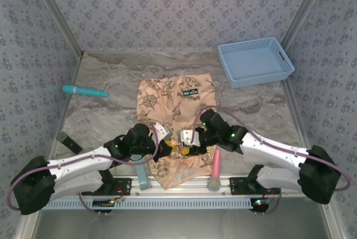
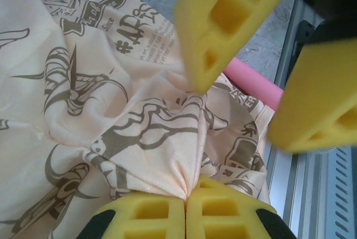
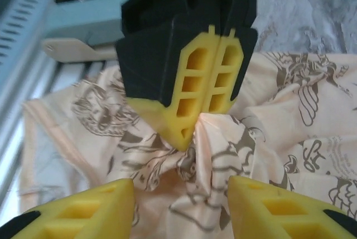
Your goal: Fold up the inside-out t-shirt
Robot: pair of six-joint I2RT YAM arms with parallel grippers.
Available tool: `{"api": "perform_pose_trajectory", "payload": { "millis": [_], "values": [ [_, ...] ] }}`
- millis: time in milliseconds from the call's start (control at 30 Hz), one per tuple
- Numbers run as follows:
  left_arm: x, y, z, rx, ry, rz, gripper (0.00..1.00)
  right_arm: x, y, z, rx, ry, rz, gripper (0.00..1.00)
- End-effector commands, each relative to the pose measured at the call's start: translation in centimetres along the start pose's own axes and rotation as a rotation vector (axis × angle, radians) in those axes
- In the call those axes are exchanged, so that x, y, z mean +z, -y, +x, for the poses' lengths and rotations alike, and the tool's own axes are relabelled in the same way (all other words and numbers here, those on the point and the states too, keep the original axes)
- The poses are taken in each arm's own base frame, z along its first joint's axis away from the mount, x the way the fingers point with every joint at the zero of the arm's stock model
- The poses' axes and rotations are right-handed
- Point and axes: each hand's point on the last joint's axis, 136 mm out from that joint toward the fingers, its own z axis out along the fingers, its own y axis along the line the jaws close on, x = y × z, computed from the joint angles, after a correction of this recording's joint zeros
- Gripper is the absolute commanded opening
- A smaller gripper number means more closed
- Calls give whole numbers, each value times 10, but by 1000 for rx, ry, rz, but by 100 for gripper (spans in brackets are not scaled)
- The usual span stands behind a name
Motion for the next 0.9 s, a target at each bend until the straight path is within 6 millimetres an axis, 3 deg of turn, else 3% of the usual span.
{"api": "perform_pose_trajectory", "payload": {
  "millis": [0, 100, 200, 267, 333, 367, 433, 633, 767, 867],
  "values": [
    [-1, 20, -32, 55, 85, 78, 7, 7, 45, 27, 73, -155, 277, 31],
    [-3, 25, -32, 90, 96, 105, 7, 2, 54, 28, 111, -149, 284, 0],
    [-5, 22, -25, 137, 69, 84, 8, -15, 53, 18, 192, -39, 166, 0],
    [-2, 2, -16, 142, 42, -20, 10, -33, 46, 2, 268, 101, 7, 0],
    [0, -32, -11, 118, 5, -203, 21, -47, 37, -11, 304, 202, -108, 0],
    [0, -48, -9, 108, -24, -290, 36, -54, 30, -17, 309, 244, -175, 0],
    [7, -59, -3, 127, -93, -341, 38, -65, 22, -29, 327, 323, -285, 0],
    [36, -47, 1, 162, -134, -255, 34, -63, 35, -29, 399, 305, -301, 0],
    [29, -48, -5, 149, -128, -294, 37, -72, 42, -30, 450, 349, -316, 0],
    [15, -40, -14, 163, -112, -286, 42, -63, 54, -13, 520, 260, -257, 0]
  ]
}}
